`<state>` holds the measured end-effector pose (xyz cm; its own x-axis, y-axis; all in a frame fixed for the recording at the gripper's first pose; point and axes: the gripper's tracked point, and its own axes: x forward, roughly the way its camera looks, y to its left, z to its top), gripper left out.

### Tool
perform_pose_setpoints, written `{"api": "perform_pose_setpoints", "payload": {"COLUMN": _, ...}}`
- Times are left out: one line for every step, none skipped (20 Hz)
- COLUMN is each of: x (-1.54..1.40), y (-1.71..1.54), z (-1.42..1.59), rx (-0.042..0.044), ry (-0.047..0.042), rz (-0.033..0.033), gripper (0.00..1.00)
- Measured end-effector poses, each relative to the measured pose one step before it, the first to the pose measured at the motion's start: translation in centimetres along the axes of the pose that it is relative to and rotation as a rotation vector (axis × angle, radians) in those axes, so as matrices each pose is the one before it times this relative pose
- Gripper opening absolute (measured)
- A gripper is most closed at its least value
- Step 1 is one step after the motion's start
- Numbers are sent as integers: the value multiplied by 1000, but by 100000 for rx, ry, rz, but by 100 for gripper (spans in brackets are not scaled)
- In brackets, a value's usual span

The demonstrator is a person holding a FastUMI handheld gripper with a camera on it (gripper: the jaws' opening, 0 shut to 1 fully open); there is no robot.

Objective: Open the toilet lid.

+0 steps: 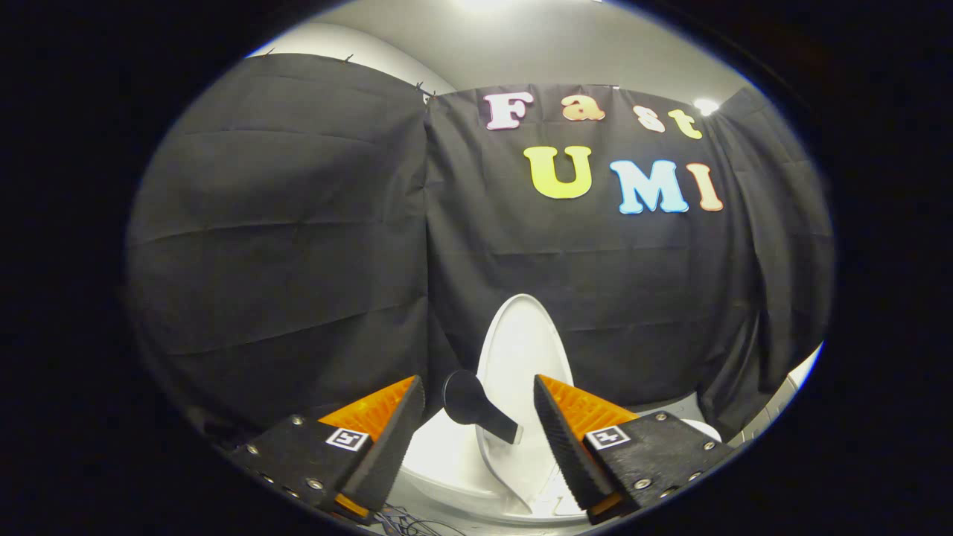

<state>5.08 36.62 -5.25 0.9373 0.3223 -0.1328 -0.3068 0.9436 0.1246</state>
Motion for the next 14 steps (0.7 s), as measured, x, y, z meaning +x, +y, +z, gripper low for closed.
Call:
{"api": "perform_pose_setpoints", "payload": {"x": -771, "y": -367, "z": 650, "rx": 1480, "ry": -1360, "rz": 678, "gripper": 95}}
{"api": "perform_pose_setpoints", "payload": {"x": -762, "y": -211, "z": 738, "rx": 1783, "ry": -1186, "rz": 881, "gripper": 95}}
{"api": "perform_pose_setpoints", "payload": {"x": -827, "y": -472, "z": 897, "rx": 1884, "ry": -1180, "rz": 1027, "gripper": 95}}
{"api": "perform_pose_setpoints", "payload": {"x": -1067, "y": -293, "z": 1021, "rx": 1751, "ry": -1300, "rz": 1269, "gripper": 95}}
{"api": "perform_pose_setpoints", "payload": {"x": -1075, "y": -12, "z": 1135, "rx": 1477, "ry": -1731, "rz": 2265, "gripper": 95}}
{"api": "perform_pose_setpoints", "payload": {"x": -926, "y": -25, "z": 1462, "rx": -214, "ry": -2470, "rz": 2179, "gripper": 94}}
{"api": "perform_pose_setpoints", "payload": {"x": -1110, "y": -889, "z": 1480, "rx": -1499, "ry": -2405, "rz": -239, "gripper": 95}}
{"api": "perform_pose_setpoints", "payload": {"x": -1163, "y": -1431, "z": 1128, "rx": -1645, "ry": -1792, "rz": -931, "gripper": 95}}
{"api": "perform_pose_setpoints", "payload": {"x": -914, "y": -1363, "z": 951, "rx": -1294, "ry": -1688, "rz": -1435, "gripper": 95}}
{"api": "perform_pose_setpoints", "payload": {"x": -749, "y": -1499, "z": 595, "rx": -1385, "ry": -1201, "rz": -816, "gripper": 94}}
{"api": "perform_pose_setpoints", "payload": {"x": -737, "y": -1321, "z": 731, "rx": -1591, "ry": -1690, "rz": -1157, "gripper": 94}}
{"api": "perform_pose_setpoints", "payload": {"x": -744, "y": -1667, "z": 759, "rx": -1461, "ry": -1016, "rz": -1339, "gripper": 94}}
{"api": "perform_pose_setpoints", "payload": {"x": -544, "y": -1620, "z": 366, "rx": -1500, "ry": -1069, "rz": -555, "gripper": 94}}
{"api": "perform_pose_setpoints", "payload": {"x": -532, "y": -1693, "z": 391, "rx": -1144, "ry": -778, "rz": -1258, "gripper": 94}}
